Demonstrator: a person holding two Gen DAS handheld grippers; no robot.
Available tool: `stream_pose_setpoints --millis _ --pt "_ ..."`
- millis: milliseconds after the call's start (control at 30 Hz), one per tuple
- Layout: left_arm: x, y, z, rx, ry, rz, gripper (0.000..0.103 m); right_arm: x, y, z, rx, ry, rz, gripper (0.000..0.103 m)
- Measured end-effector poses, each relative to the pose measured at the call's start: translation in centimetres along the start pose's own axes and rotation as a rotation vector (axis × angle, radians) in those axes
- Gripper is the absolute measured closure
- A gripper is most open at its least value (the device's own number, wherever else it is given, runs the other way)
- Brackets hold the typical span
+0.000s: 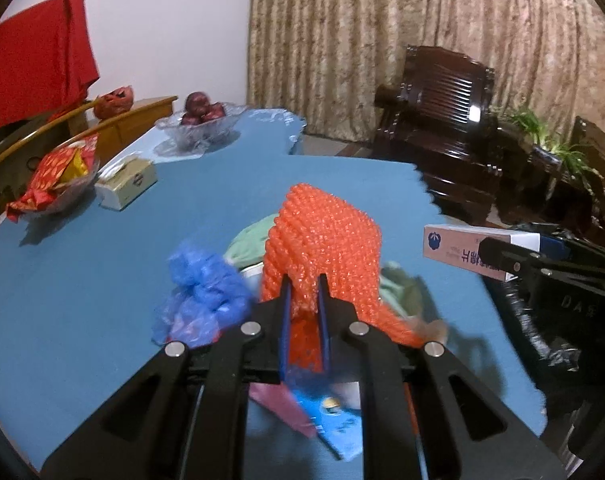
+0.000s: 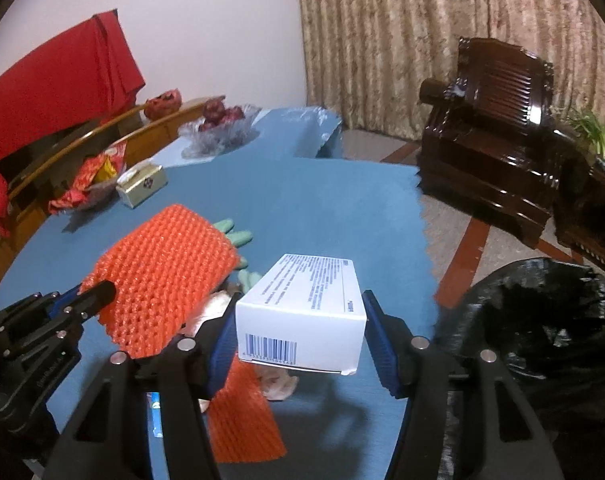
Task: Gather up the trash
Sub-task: 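Carry both items over the black bin and open both tools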
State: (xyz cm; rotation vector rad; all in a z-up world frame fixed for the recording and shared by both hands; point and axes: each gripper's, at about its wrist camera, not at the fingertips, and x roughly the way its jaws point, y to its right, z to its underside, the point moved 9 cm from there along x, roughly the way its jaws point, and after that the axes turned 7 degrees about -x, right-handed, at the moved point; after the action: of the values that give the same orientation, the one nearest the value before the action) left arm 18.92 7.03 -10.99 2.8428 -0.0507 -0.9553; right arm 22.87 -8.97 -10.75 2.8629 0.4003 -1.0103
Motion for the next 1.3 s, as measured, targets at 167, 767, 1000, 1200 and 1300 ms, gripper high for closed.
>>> stream_pose_setpoints --millis 167,767,1000,1200,1300 --pt "-0.6 4.5 -0.9 0.029 0.01 0.087 0.092 -3.1 3.9 -0.4 0.034 0.04 0.077 0.045" --pt "1.3 26.2 2.7 0.23 -0.069 0.395 0.092 -11.3 22.1 8.0 0.221 -0.022 0.431 0.045" --pt "2.8 29.3 3.9 0.272 -0.104 0.435 0.056 -12.7 24.5 9.8 0.249 -0.028 0.482 0.03" --pt "2.0 26.5 3.0 0.266 -0.071 0.393 0.036 -13.0 24.1 9.6 0.249 -0.005 0.484 0.012" --pt "1.4 24.1 2.2 0.245 -0.052 0.357 0.024 -13.0 23.0 9.0 0.246 0.02 0.468 0.006"
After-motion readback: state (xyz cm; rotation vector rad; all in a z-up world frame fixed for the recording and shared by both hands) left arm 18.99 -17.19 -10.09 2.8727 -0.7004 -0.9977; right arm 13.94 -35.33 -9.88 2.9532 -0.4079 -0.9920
